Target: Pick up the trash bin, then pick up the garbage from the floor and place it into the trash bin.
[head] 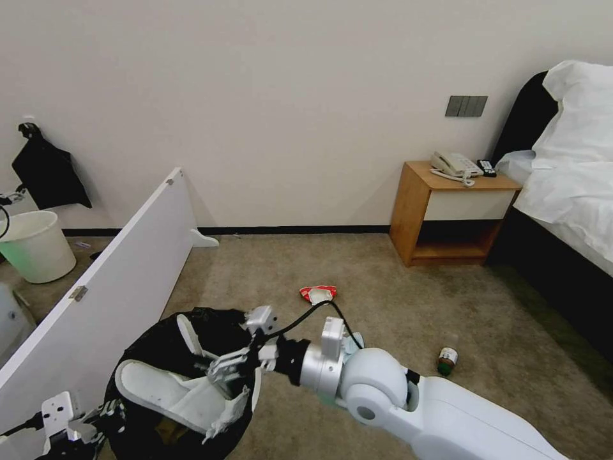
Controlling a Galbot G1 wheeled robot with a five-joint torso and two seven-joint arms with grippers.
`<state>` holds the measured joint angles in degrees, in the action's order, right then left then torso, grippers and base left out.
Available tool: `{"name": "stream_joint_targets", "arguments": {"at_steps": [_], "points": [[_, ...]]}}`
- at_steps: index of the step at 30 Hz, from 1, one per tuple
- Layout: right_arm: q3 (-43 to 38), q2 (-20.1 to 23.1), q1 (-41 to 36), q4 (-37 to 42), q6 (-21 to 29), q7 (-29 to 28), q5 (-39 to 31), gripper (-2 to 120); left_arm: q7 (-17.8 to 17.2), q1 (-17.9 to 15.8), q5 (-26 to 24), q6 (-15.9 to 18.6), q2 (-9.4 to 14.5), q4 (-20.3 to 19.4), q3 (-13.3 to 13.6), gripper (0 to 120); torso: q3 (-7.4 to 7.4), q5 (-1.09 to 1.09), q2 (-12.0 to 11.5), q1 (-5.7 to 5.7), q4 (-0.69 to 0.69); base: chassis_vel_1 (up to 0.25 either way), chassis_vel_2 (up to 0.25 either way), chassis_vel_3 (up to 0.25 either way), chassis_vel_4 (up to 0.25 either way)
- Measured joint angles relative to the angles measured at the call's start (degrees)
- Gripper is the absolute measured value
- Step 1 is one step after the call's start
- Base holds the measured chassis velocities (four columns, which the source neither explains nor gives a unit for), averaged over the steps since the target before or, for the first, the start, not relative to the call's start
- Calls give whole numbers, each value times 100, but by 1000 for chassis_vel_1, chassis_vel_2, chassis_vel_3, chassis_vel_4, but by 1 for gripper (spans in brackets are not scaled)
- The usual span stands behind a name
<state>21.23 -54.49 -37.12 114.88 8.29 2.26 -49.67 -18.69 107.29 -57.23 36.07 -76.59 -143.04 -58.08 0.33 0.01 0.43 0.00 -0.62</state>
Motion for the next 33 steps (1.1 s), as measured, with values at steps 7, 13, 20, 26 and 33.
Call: {"name": "stream_joint_targets", "arguments": {"at_steps": [7,13,20,26,33], "points": [[-1909,488,-1790,230,6,-568,922,100,6,-27,1,0,19,-12,16,2,0,0,0,0,-2,0,0,0,0],[-3816,378,-3313,535,346,-611,1536,100,24,-9,4,-2,19,-14,9,2,-1,1,0,0,0,0,0,0,0],[-5472,-273,-5182,728,25,-460,2591,100,34,-30,39,-10,-10,-14,30,2,-1,-1,1,-1,0,0,0,0,0],[-5739,-716,-5903,529,-584,-232,3428,100,49,-6,65,-16,-46,-13,30,2,-1,-1,1,0,0,0,0,0,0],[-5905,-1691,-6405,48,-1430,-141,3683,100,95,23,160,-44,-127,-14,23,2,-1,0,1,0,0,0,0,0,0]]}}
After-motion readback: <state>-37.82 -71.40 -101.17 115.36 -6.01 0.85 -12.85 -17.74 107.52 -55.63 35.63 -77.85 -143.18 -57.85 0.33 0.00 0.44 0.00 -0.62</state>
